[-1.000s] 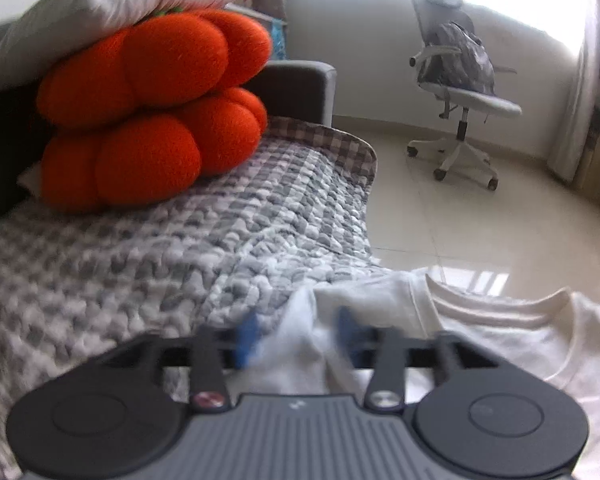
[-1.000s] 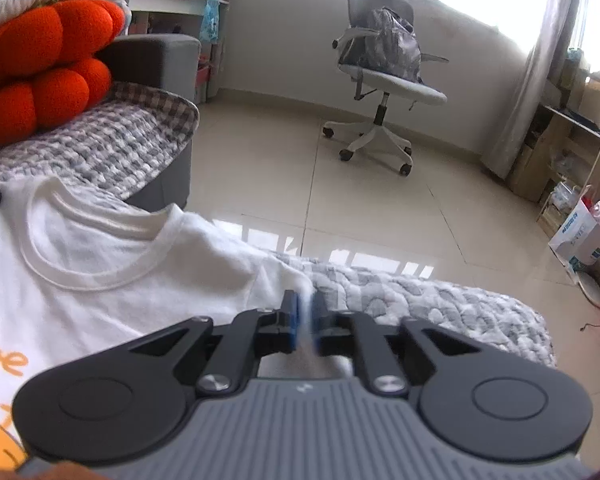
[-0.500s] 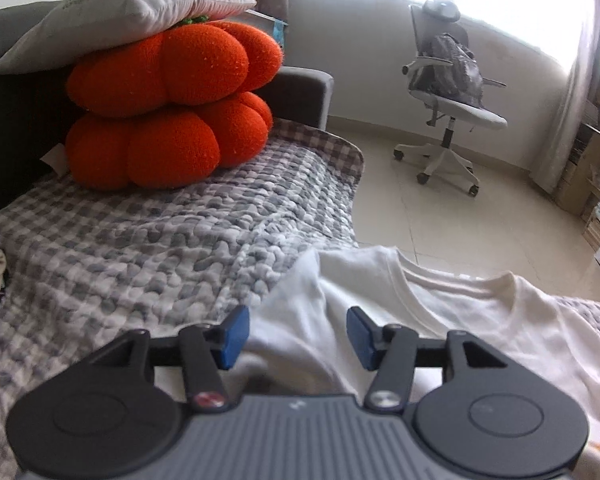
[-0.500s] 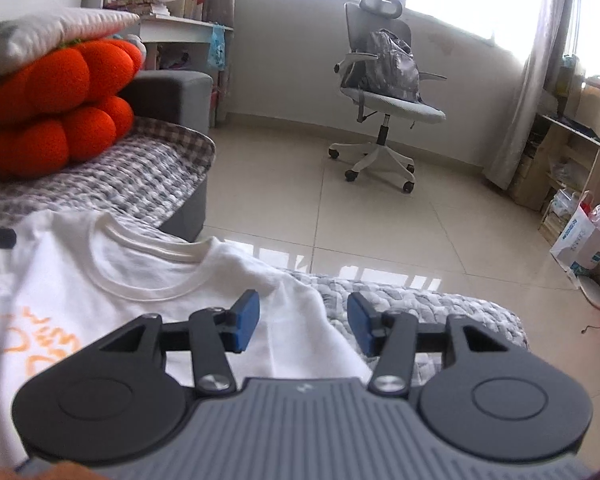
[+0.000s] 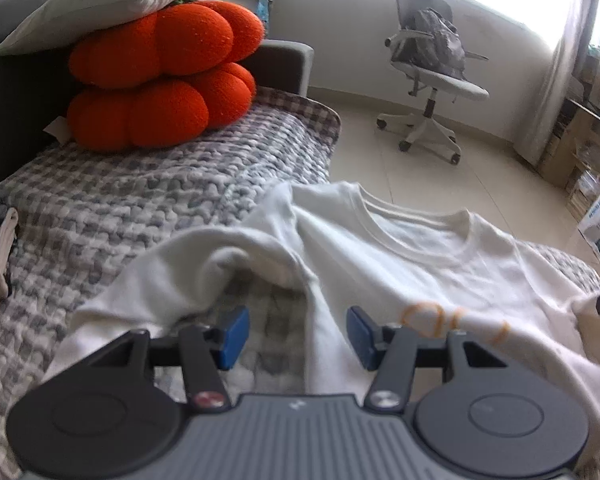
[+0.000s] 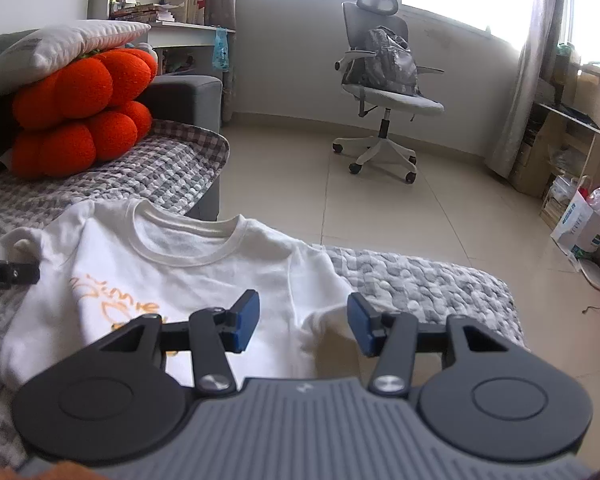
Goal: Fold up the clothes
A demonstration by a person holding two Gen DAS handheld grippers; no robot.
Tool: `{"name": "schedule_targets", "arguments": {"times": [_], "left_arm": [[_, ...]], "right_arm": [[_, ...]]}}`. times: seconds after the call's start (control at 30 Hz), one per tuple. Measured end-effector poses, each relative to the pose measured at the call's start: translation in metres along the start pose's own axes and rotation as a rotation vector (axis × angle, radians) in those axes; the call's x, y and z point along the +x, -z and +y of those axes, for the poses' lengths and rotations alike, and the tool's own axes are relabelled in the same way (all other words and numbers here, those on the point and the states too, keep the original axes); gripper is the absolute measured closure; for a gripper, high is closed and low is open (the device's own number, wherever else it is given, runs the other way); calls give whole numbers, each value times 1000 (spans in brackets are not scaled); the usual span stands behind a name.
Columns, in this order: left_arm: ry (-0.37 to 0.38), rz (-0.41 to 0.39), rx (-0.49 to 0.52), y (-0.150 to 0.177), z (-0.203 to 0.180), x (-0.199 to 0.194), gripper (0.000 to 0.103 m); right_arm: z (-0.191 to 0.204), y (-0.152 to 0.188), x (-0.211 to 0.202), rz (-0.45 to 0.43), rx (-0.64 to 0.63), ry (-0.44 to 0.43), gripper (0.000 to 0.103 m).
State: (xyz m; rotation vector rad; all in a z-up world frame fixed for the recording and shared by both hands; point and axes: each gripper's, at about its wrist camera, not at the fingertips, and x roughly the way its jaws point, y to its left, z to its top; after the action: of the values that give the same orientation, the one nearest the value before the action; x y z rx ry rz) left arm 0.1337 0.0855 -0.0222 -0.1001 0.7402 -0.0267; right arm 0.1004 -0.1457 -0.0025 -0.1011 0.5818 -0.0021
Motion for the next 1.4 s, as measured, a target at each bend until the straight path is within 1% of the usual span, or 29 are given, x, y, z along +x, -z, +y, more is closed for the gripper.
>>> {"name": "schedule_targets", "arguments": {"times": [0.37, 0.6, 0.7, 0.77, 0.83, 0.87, 0.97, 1.07, 1.23, 1.4], "left_arm": [[60, 35, -1, 36, -13, -28, 48], [148, 79, -59, 59, -17, -42, 50], [198, 104, -101, 68, -21, -45, 53], [232, 127, -123, 73, -25, -45, 61], [270, 153, -142, 80, -29, -43, 64], [286, 166, -150, 83, -32, -42, 68], [318, 197, -170, 89, -37, -35, 73], [332, 198, -159, 92, -45, -30, 75], [345, 183, -160, 93, -55, -25, 75], [362, 181, -176, 91, -62, -20, 75]], "right_arm": [[-1, 17, -37, 0, 11, -10, 50], [-1, 33, -51, 17, 41, -27, 50], [1, 40, -55, 21, 44, -33, 50], [4, 44, -57, 19, 49, -37, 50], [4, 48, -61, 16, 57, -48, 50], [4, 50, -63, 13, 65, -55, 50], [5, 55, -66, 11, 81, -74, 50], [4, 59, -68, 11, 88, -84, 50], [-5, 66, -67, 26, 80, -82, 50], [-19, 75, -65, 50, 125, -89, 50]]}}
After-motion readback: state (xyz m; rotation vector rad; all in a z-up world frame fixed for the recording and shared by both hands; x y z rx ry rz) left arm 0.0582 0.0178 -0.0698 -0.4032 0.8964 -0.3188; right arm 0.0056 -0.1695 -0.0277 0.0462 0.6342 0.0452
